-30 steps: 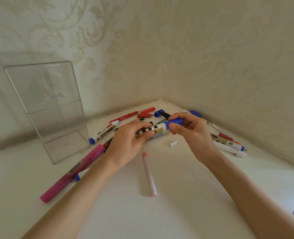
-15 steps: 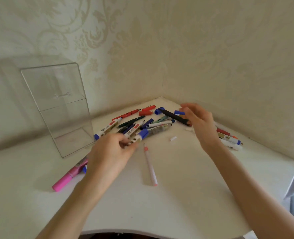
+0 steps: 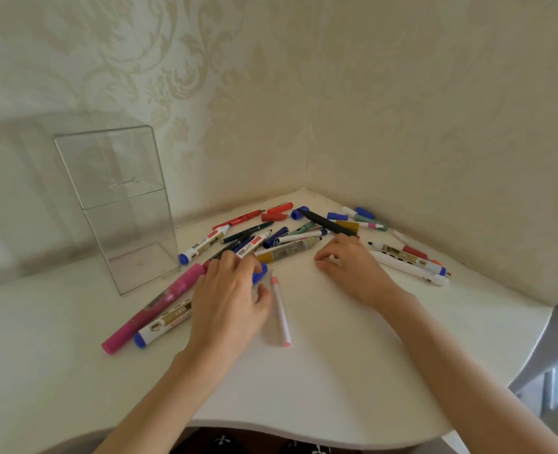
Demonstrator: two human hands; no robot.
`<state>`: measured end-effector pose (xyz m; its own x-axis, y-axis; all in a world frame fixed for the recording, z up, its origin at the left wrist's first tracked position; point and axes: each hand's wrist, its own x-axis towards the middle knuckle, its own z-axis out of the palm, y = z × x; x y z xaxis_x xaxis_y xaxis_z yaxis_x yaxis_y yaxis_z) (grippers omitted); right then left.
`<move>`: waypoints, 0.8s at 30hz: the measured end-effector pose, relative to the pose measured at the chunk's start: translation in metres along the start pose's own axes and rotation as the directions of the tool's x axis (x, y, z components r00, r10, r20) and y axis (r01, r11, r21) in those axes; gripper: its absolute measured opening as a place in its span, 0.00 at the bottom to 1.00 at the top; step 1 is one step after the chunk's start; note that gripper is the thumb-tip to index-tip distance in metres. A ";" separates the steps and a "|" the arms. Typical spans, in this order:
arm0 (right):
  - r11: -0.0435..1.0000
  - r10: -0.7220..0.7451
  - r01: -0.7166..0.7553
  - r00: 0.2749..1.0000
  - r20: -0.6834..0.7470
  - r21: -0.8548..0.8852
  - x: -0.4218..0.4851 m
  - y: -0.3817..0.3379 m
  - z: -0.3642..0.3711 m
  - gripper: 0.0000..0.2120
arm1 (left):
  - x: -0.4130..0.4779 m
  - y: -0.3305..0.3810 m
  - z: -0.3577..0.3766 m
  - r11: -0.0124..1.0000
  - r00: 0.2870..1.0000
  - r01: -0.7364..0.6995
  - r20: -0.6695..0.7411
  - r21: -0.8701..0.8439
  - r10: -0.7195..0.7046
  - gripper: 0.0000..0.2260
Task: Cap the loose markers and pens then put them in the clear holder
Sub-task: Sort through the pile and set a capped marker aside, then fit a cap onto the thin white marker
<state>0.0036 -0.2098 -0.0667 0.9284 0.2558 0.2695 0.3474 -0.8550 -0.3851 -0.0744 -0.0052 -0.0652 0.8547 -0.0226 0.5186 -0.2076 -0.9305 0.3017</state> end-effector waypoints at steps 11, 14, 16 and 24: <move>0.899 0.178 -0.097 0.972 -0.154 0.426 0.002 0.006 -0.015 0.01 | 0.046 0.026 0.023 0.992 0.962 -0.041 0.264 -0.120 0.071 0.14; 0.523 0.287 -0.027 0.947 -0.146 0.852 0.002 0.003 -0.022 0.04 | 0.047 0.029 0.021 0.775 0.981 0.022 0.163 -0.631 0.105 0.10; 0.305 0.257 0.008 0.962 -0.090 0.952 0.001 0.002 -0.025 0.06 | 0.044 0.029 0.021 0.671 0.986 -0.014 0.102 -0.742 0.133 0.08; 0.007 0.182 -0.041 0.983 0.039 0.999 0.000 -0.001 -0.026 0.08 | 0.044 0.024 0.032 0.668 0.989 -0.079 0.029 -0.740 0.148 0.06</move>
<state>-0.0002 -0.2205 -0.0432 0.9805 0.1136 0.1604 0.0962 0.4341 -0.8957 -0.0265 -0.0400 -0.0608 0.8278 -0.1708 0.5344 -0.5580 -0.3498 0.7525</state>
